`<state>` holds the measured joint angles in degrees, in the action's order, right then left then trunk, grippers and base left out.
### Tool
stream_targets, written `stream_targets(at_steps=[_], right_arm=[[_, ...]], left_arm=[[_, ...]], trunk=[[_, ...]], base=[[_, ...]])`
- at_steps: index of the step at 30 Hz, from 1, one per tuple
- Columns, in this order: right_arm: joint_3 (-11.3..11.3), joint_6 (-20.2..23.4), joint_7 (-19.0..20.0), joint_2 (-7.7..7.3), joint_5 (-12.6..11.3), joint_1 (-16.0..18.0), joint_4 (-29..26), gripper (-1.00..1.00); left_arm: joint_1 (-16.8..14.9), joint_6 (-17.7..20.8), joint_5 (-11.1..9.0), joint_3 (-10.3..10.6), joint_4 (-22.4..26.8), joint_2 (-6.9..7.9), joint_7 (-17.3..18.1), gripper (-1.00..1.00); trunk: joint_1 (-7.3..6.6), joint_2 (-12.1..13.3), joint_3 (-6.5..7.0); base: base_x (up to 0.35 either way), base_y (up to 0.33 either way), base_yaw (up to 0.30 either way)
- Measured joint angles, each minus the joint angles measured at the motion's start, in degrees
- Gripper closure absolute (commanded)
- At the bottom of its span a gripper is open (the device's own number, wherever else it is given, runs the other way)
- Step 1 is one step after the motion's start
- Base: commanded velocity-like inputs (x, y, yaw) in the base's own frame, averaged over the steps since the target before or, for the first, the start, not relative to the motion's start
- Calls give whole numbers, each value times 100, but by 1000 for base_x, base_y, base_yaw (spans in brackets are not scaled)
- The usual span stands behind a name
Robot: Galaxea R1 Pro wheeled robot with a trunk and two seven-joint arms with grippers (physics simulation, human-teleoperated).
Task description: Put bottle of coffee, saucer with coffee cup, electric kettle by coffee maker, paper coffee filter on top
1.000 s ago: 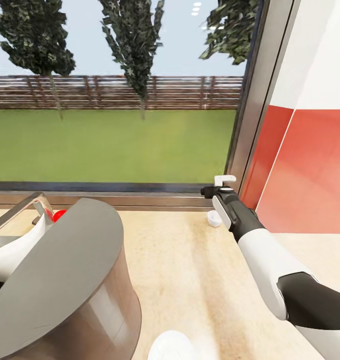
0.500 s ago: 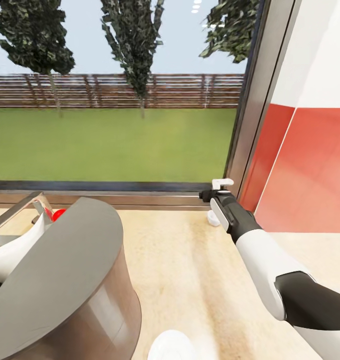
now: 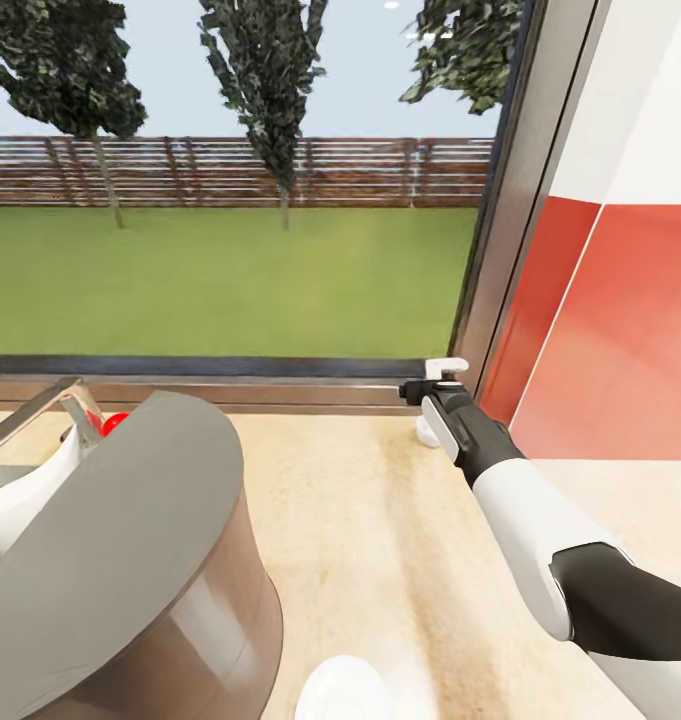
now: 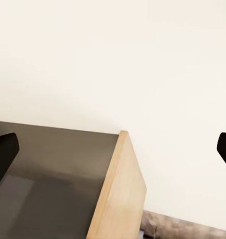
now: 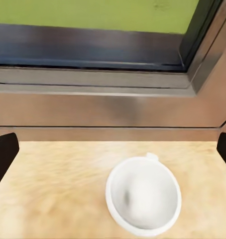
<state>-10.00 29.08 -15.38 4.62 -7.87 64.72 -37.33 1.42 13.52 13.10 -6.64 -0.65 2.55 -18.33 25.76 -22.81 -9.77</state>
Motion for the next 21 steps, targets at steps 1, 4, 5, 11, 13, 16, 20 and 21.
stream_targets(at_steps=[1,4,5,11,13,16,20,21], right_arm=[[0,0,0,0,1,0,1,-100],[1,0,0,-1,1,-1,7,-100],[1,-1,0,1,-1,-2,9,-100],[1,-1,1,4,-4,-1,12,-100],[1,-1,0,5,-3,0,12,-100],[1,-1,6,7,-5,-3,23,-100],[1,-1,10,7,-8,-2,30,-100],[1,-1,14,8,-12,-1,41,-100]], left_arm=[[0,0,0,0,0,0,0,-100],[0,-1,0,0,0,0,0,-100],[0,1,0,0,0,0,0,-100],[3,7,0,4,0,0,0,-100],[7,6,0,7,0,0,0,-100],[7,8,0,7,0,0,0,-100],[7,7,0,8,0,0,0,-100],[8,6,0,8,0,0,0,-100]], trunk=[[0,0,-9],[0,0,-37],[0,0,-46],[0,0,-101],[0,0,-120],[0,0,-147],[0,0,-184],[0,0,-193]], base=[[0,0,0],[0,0,0],[0,0,0],[0,0,0],[0,0,0],[0,0,0],[0,0,0],[0,0,0]])
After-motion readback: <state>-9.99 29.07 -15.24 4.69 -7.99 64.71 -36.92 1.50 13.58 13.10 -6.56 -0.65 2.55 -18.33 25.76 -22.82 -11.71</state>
